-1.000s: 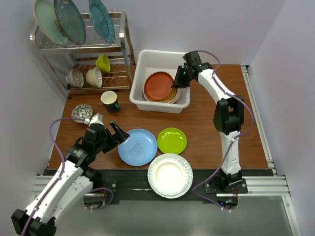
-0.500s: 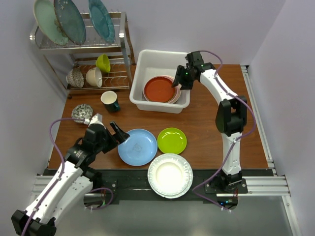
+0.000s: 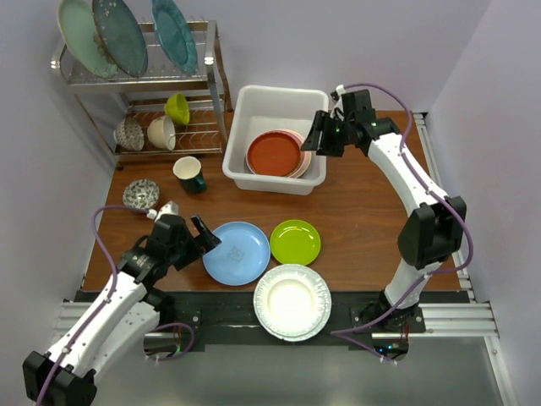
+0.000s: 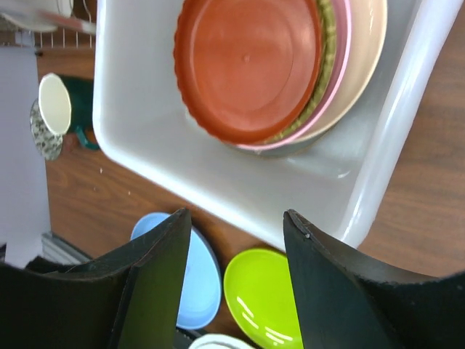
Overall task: Place the plates into the plastic bin on the countertop
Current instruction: Pick up the plate at the center of the board.
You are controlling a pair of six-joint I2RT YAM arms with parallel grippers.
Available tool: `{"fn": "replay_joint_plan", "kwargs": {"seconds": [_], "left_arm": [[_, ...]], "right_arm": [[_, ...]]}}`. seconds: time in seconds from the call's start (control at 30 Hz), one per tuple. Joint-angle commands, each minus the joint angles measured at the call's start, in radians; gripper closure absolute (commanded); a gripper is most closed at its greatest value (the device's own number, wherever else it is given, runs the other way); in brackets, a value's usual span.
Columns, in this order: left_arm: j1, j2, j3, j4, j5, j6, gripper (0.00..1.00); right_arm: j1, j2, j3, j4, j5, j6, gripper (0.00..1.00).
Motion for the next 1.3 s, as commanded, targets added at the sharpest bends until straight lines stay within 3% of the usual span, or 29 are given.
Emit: {"fn": "replay_joint_plan", "kwargs": {"seconds": [0.0,0.63,1.1,1.27], "left_arm": [[-0.004,0.022,-0.011,-0.021,-0.023,-0.014,0.02],[-0.004,0.097,-0.132,0.094,0.076,-0.019,0.24],[-0.004,0.1,-0.127,0.101,0.078,-0.011,0.25],[-0.004,0.099,-0.129,0.102,0.076,-0.011,0.25]], "right_arm": [[0.006,-0.086,-0.11,0.024,-0.071,-0.016,0.42],[0.07,-0.348,-0.544,0.113,-0.138,0.035,0.42],[0.081,-0.4,-0.788,0.082,0.017,-0.006,0.44],[0.08,-0.385,-0.86,0.124,0.001,0.02,0.45]]}}
